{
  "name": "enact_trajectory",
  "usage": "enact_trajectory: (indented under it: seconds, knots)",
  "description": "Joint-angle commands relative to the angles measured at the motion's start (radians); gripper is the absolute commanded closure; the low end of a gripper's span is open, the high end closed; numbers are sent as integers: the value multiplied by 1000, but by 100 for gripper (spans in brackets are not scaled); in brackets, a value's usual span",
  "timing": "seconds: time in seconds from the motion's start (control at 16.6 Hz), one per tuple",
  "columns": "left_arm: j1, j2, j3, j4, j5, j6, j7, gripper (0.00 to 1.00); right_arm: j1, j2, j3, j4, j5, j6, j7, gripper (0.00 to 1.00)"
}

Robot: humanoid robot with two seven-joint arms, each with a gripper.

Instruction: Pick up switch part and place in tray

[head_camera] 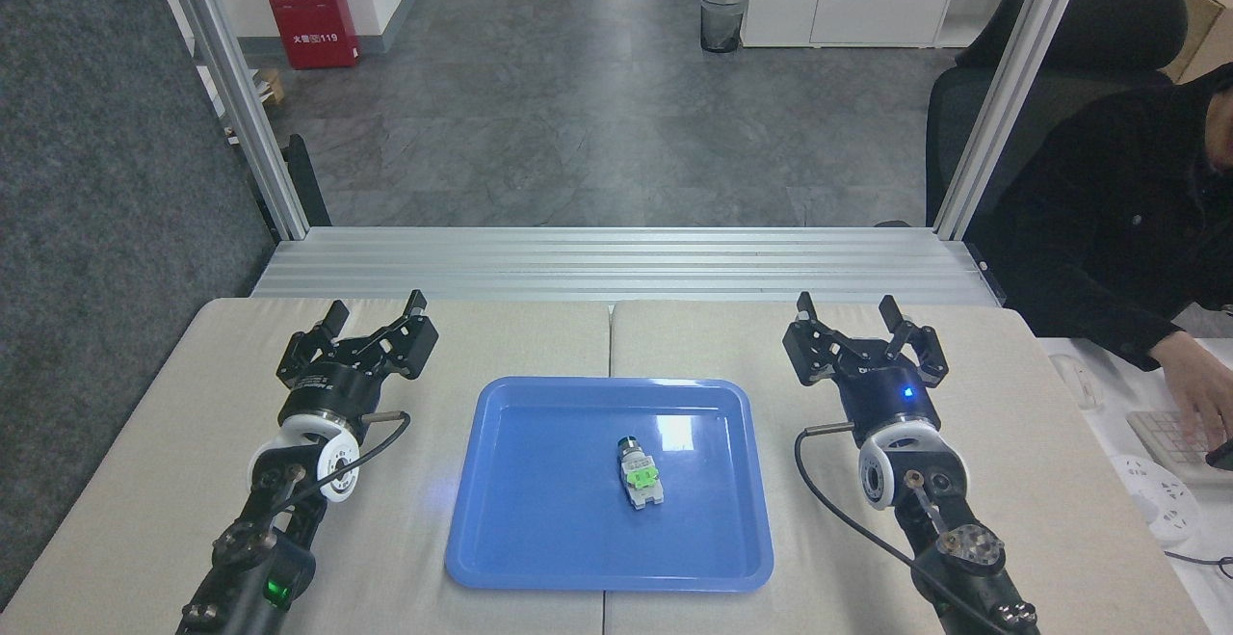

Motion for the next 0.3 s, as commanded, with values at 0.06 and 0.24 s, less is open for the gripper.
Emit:
enact_trajectory:
  seconds: [0.06, 0.24]
  knots:
    - [0, 0, 0, 0, 0, 0, 1, 0, 15, -99, -90, -76, -16, 1, -1, 3]
    - [0, 0, 0, 0, 0, 0, 1, 0, 15, -99, -90, -87, -16, 1, 2, 3]
